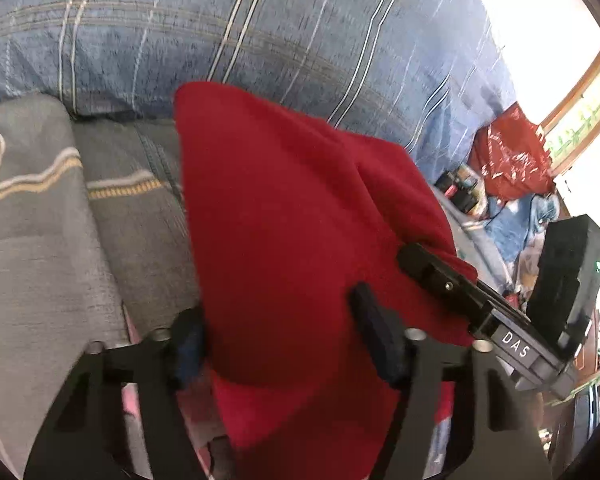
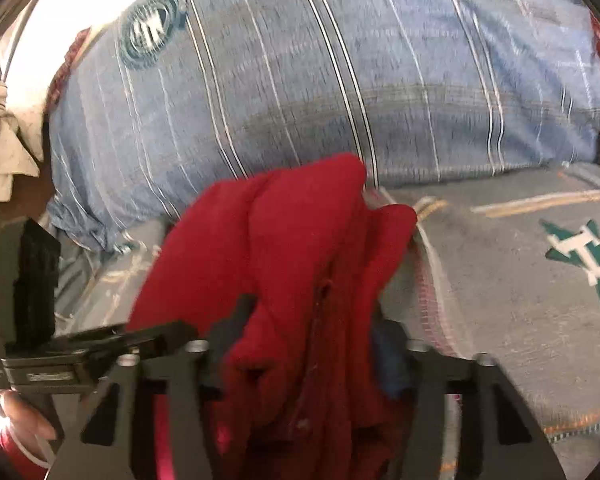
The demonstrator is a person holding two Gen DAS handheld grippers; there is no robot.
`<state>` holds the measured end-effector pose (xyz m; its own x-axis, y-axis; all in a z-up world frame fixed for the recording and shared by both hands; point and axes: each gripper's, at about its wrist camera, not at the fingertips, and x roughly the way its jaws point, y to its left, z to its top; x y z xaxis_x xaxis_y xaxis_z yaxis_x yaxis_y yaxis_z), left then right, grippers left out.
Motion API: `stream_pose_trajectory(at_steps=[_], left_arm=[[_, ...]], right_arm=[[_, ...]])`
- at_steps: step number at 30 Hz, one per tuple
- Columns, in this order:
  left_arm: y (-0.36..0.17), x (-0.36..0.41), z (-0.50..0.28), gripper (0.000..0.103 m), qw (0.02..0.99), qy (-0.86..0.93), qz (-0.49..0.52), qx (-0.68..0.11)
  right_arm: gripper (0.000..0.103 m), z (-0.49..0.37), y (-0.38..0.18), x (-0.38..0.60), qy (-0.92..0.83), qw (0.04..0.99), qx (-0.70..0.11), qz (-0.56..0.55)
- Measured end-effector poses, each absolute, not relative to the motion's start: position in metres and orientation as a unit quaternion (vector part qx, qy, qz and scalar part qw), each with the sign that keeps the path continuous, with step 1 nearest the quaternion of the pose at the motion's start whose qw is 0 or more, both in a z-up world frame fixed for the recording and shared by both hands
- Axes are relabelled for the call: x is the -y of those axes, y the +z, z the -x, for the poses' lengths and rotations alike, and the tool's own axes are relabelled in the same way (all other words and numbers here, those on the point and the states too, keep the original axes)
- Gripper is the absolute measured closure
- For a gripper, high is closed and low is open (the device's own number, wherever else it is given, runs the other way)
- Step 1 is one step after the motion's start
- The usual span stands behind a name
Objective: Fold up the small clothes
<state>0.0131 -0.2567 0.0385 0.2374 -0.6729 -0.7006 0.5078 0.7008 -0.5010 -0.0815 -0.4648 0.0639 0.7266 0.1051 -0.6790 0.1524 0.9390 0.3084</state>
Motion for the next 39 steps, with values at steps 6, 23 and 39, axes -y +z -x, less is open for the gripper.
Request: stream_pose_trajectory(at_steps=[6, 23, 39], left_arm=[[0.084, 0.246, 0.011, 0.050, 0.792, -0.396, 0.057, -0.461], [0.048, 0.166, 0.111, 0.034, 0.828, -0.306, -0.026, -0.470], [0.069, 0.155, 0.133, 0.024, 0.892, -0.221, -0.063, -0.390]], right_arm=[[0.057, 0.100, 0.098, 0.430, -0.013, 0.935, -0.334, -0.119], [0.043, 0.176, 0.070, 0.382, 0.008, 0.886, -0.439, -0.146], [0.056, 0.179, 0.065, 0.330, 0.016, 0.886, -0.459, -0.061]])
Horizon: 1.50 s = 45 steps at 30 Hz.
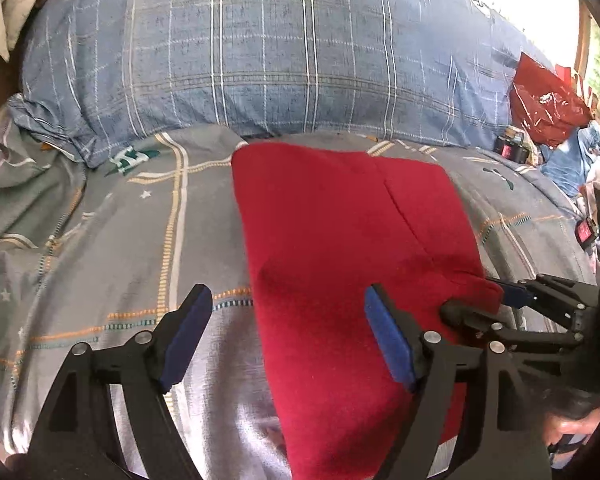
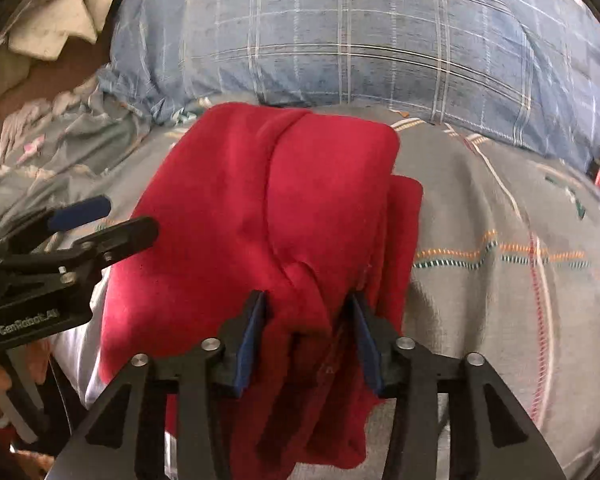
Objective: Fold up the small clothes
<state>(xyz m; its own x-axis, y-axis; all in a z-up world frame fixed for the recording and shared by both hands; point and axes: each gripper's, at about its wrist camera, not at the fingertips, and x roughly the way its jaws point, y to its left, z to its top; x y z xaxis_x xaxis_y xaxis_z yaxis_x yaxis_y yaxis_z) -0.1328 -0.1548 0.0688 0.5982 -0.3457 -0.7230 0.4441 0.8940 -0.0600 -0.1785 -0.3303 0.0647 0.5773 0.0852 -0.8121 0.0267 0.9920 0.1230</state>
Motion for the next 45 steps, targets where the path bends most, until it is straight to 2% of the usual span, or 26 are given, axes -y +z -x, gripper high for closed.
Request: stream_pose_trajectory(at_steps=[3, 5, 6, 7, 16, 45], left_arm=[[0.076, 0.149, 0.139, 0.024, 0.903, -0.209, -0.055, -0.371], [0.081, 0.146, 0.141, 0.024, 0.908, -0.202, -0.045, -0.365], [0.082, 0.144, 0.141, 0.022, 0.908, -0.200, -0.039, -0.365], [0.083, 0.141, 0.142, 0.021, 0.908, -0.197, -0.033, -0.367], [0.087, 0.136, 0.151, 0.020, 0.904, -0.186, -0.038, -0.383], [0.089, 0.136, 0.155, 0.020, 0.915, -0.161, -0.055, -0.365]], right_arm=[[0.055, 0.184, 0.077, 0.335, 0.020, 0.887, -0.454, -0.082], [0.044, 0.190, 0.089, 0.336, 0.011, 0.892, -0.441, -0.093], [0.034, 0.193, 0.092, 0.336, 0.007, 0.895, -0.435, -0.095], [0.031, 0.198, 0.097, 0.334, -0.001, 0.900, -0.427, -0.092], [0.019, 0.208, 0.107, 0.323, -0.041, 0.908, -0.411, -0.069], [0.019, 0.202, 0.095, 0.329, -0.034, 0.900, -0.428, -0.076]])
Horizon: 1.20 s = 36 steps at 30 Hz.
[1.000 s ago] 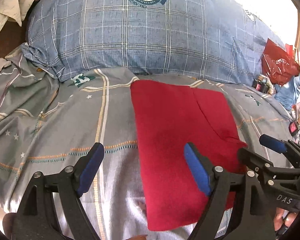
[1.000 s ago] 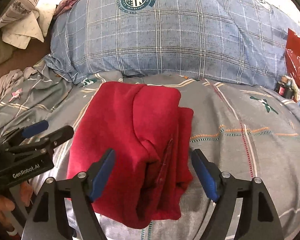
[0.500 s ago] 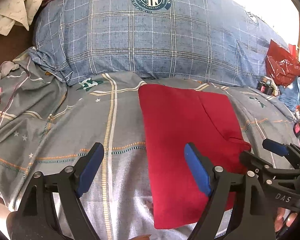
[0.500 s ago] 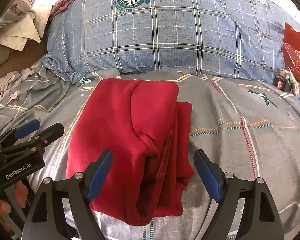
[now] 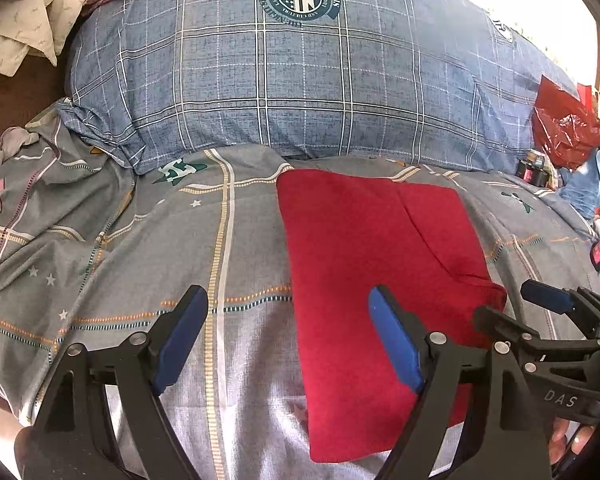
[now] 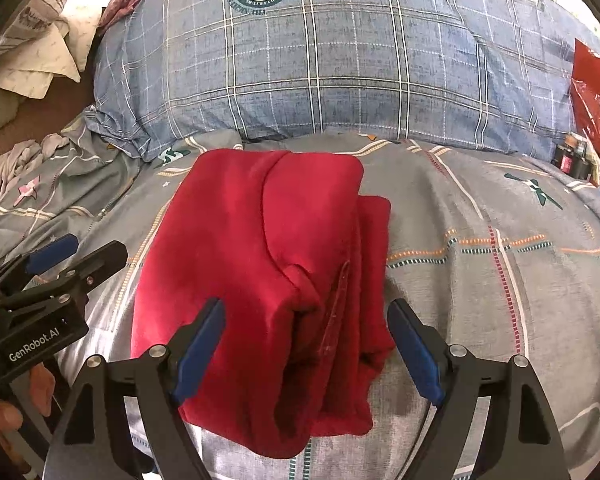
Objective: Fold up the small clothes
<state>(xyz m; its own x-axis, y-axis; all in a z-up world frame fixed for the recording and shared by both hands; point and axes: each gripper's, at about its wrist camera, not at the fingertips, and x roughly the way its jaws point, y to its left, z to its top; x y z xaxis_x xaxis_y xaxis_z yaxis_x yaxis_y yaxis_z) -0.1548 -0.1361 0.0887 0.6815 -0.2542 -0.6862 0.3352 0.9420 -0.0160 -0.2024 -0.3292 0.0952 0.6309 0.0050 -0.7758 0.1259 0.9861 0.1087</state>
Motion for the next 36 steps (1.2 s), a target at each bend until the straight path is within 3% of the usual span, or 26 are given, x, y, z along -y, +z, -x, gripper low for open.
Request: stream_pose_trajectory(at_steps=[36], left_arm=[[0.079, 0.145, 0.154, 0.020, 0.913, -0.156, -0.064, -0.371]], right_arm=[[0.019, 0.191, 0.078, 0.333, -0.024, 0.891, -0.448, -0.073]])
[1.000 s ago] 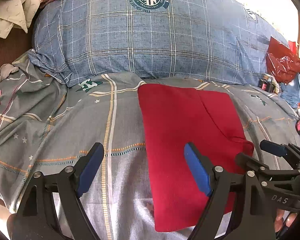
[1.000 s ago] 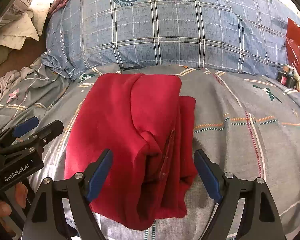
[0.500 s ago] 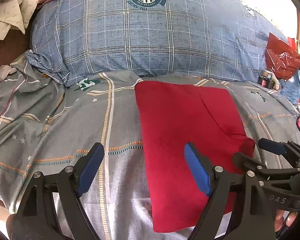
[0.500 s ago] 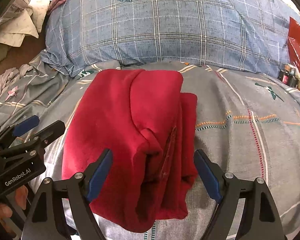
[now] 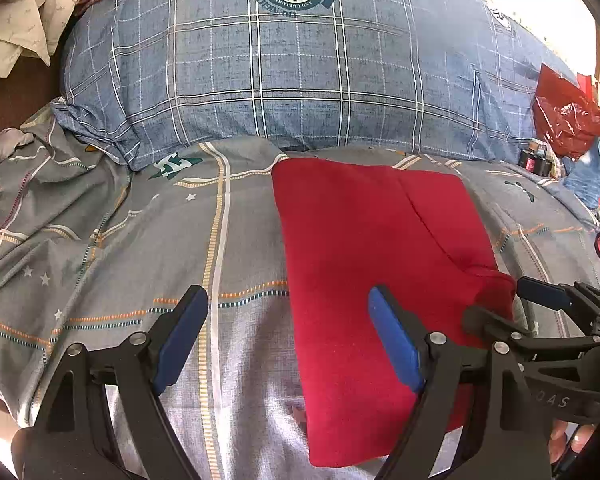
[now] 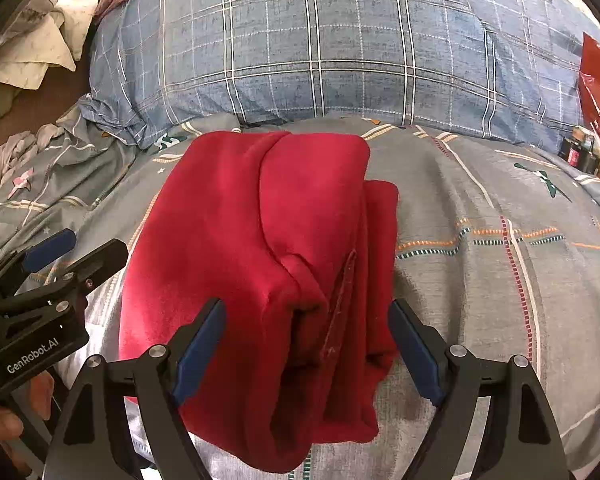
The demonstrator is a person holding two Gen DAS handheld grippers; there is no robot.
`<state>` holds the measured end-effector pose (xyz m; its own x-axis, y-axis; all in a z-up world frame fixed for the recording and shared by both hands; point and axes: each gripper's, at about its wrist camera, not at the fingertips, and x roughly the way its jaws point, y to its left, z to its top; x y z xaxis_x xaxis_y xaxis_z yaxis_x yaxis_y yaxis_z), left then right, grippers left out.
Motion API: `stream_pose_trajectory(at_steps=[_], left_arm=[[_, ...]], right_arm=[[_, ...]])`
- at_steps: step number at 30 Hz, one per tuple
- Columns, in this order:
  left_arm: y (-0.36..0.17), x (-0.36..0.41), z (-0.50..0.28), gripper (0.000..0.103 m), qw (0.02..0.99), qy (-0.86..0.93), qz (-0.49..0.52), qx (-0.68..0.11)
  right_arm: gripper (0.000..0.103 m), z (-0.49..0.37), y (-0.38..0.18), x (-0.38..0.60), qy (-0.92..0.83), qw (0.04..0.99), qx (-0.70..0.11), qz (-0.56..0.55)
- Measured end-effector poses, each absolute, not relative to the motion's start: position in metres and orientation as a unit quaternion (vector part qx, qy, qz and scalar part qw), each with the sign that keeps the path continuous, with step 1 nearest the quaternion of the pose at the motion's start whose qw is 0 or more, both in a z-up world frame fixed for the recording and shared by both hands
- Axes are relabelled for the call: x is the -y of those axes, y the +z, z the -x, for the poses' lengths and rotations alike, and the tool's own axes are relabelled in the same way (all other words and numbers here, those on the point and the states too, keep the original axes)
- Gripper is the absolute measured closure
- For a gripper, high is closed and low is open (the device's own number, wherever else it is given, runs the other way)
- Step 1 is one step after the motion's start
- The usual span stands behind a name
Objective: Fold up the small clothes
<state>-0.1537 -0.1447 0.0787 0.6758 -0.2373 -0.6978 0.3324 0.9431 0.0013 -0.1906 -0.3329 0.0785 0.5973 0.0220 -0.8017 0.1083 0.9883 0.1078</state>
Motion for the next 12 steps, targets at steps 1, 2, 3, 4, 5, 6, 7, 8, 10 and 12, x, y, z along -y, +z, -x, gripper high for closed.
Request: stream_pose_trajectory(at_steps=[1, 2, 3, 4, 5, 6, 7, 8, 10, 12], left_arm=[[0.0783, 0.1446, 0.1537, 0.020, 0.913, -0.156, -0.064, -0.371], [0.0781, 0.1446, 0.1535, 0.020, 0.913, -0.156, -0.064, -0.371], [0.0782, 0.1446, 0.1536, 0.020, 0.913, -0.156, -0.064, -0.371], [0.0783, 0.1447, 0.1537, 0.020, 0.913, -0.156, -0.064, -0.371], [0.0783, 0.1447, 0.1538, 0.020, 0.914, -0.156, -0.065, -0.370], [0.0786, 0.1446, 0.1537, 0.020, 0.914, -0.157, -0.065, -0.369], [0.0788, 0.1444, 0.1543, 0.020, 0.916, -0.158, -0.066, -0.364], [0.0791, 0.1438, 0.1546, 0.020, 0.917, -0.160, -0.065, -0.359], [0.0790, 0.1420, 0.1524, 0.020, 0.917, -0.162, -0.061, -0.360], [0.0774, 0.1393, 0.1460, 0.020, 0.914, -0.163, -0.056, -0.368]], right_arm=[[0.019, 0.1906, 0.0781, 0.3326, -0.024, 0.891, -0.448, -0.073], [0.019, 0.1905, 0.0778, 0.3326, -0.024, 0.890, -0.449, -0.073], [0.019, 0.1906, 0.0780, 0.3320, -0.025, 0.890, -0.449, -0.073], [0.019, 0.1906, 0.0781, 0.3318, -0.025, 0.890, -0.449, -0.073], [0.019, 0.1906, 0.0778, 0.3317, -0.025, 0.890, -0.449, -0.073], [0.019, 0.1909, 0.0775, 0.3309, -0.025, 0.890, -0.449, -0.073], [0.019, 0.1906, 0.0769, 0.3308, -0.024, 0.890, -0.450, -0.072], [0.019, 0.1907, 0.0766, 0.3304, -0.024, 0.890, -0.450, -0.073], [0.019, 0.1900, 0.0757, 0.3301, -0.024, 0.889, -0.451, -0.073], [0.019, 0.1890, 0.0752, 0.3316, -0.023, 0.889, -0.452, -0.075]])
